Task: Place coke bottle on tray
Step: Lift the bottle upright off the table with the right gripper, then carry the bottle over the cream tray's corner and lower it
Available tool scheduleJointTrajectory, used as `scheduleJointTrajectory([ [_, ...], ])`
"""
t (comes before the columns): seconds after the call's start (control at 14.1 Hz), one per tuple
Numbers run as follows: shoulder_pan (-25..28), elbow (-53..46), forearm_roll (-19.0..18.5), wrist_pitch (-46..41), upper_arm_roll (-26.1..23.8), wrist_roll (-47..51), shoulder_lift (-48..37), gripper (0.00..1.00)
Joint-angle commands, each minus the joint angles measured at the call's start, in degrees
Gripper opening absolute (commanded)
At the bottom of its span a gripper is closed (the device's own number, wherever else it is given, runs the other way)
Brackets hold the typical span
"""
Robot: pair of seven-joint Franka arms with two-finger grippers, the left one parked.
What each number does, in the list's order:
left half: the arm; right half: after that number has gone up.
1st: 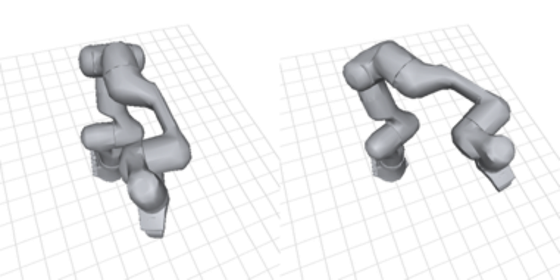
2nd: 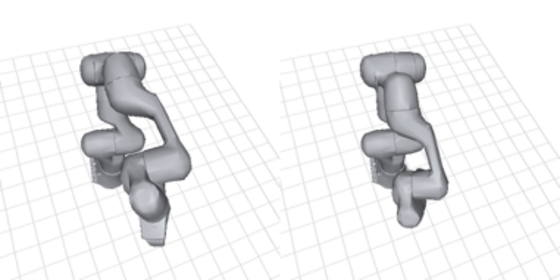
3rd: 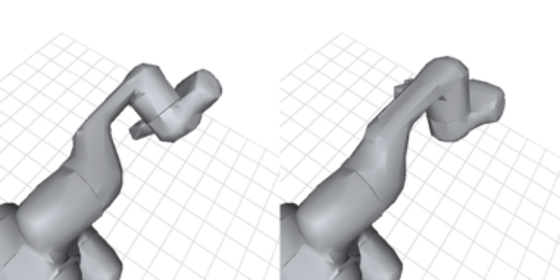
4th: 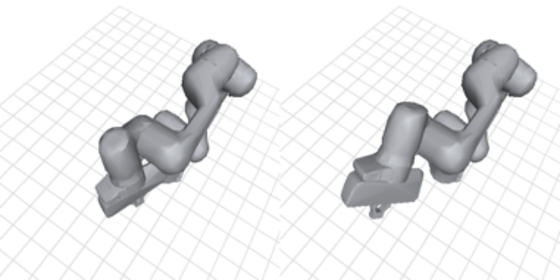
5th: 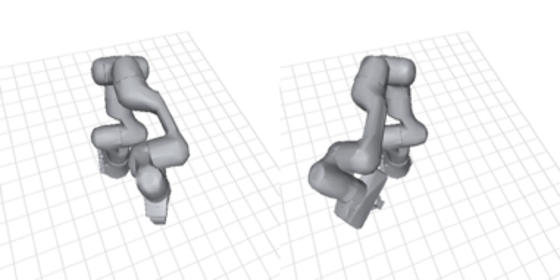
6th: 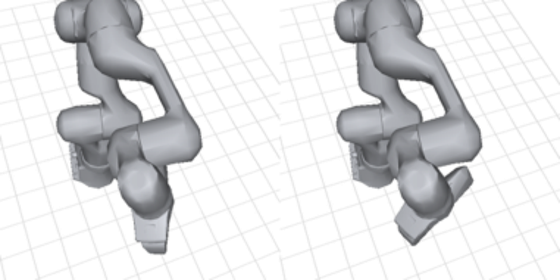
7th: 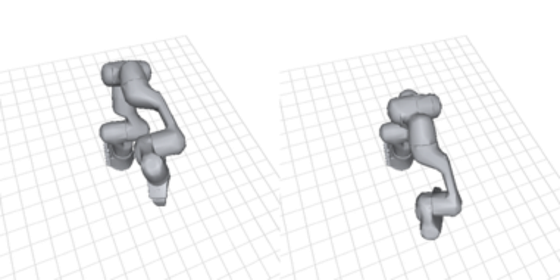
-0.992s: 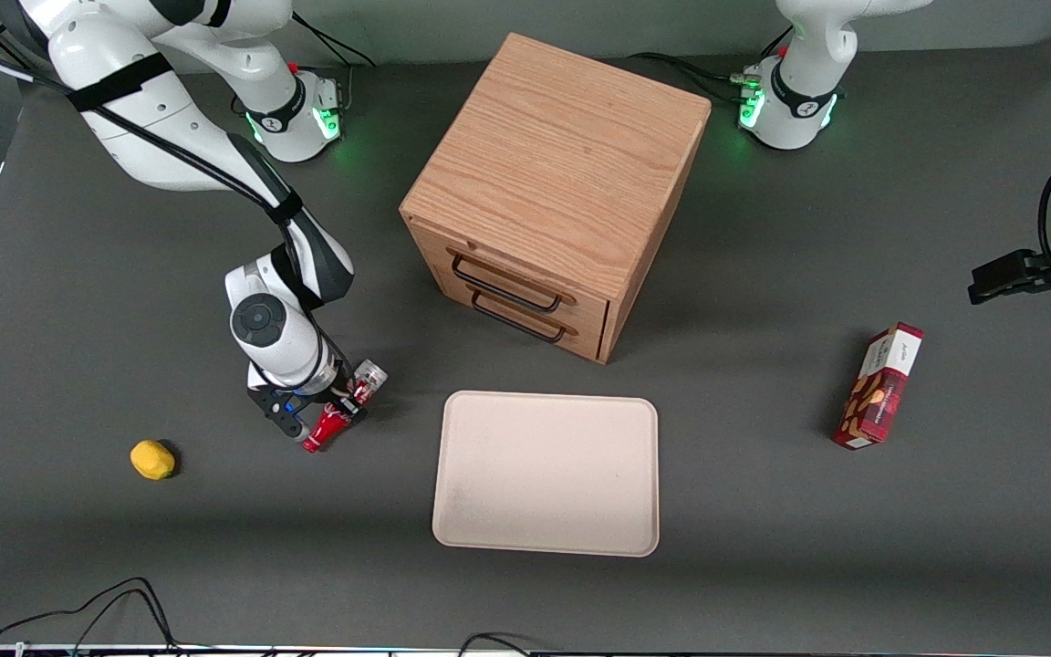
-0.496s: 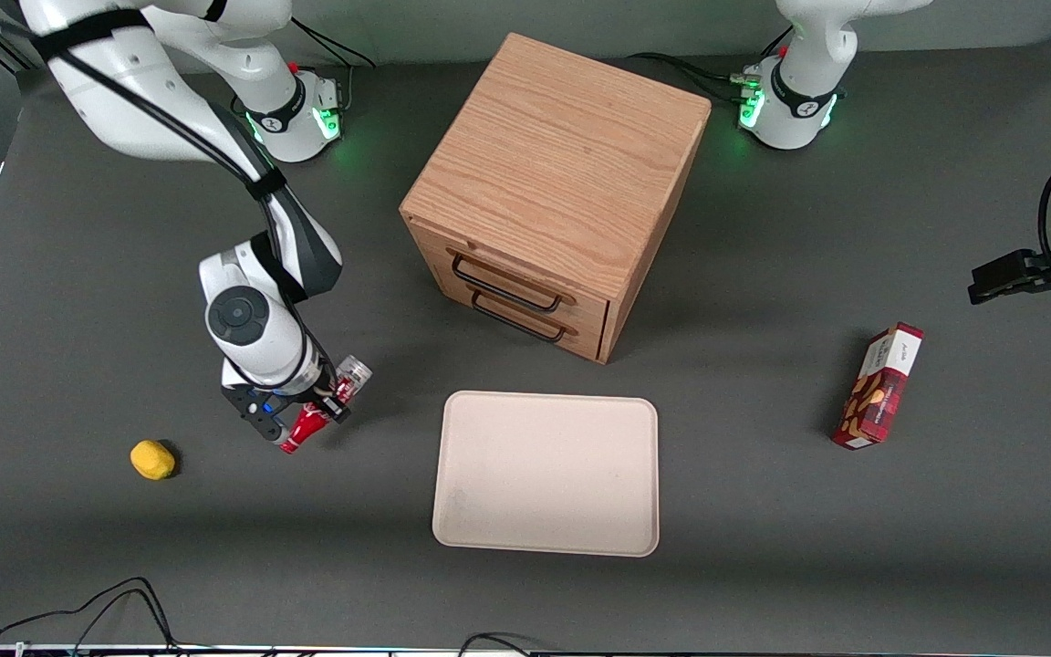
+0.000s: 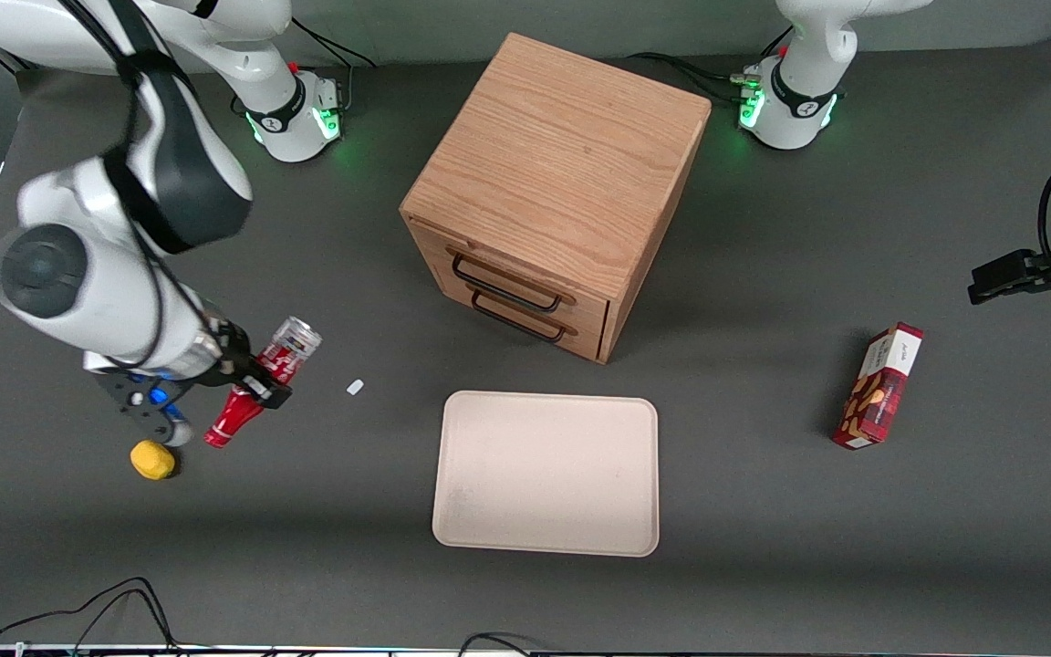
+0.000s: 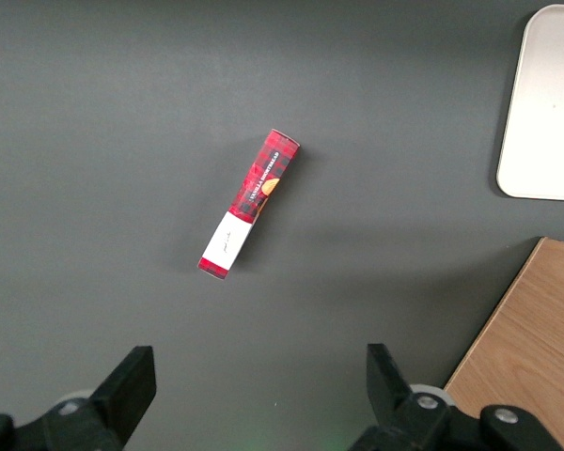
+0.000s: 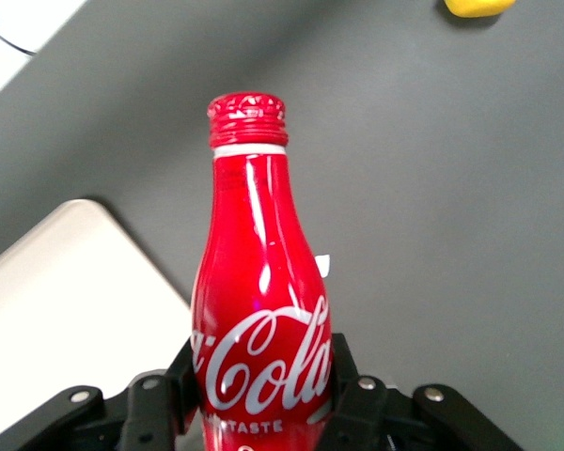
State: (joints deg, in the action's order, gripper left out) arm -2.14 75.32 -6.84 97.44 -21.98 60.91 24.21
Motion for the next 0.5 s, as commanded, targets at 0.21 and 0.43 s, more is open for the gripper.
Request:
scheduleJointTrajectory([
  [0.21, 7.0, -18.6, 0.6, -2.9, -0.1, -1.9, 14.3, 0.00],
  [0.43, 10.0, -19.9, 0.3, 3.0, 0.0, -4.9, 19.3, 0.00],
])
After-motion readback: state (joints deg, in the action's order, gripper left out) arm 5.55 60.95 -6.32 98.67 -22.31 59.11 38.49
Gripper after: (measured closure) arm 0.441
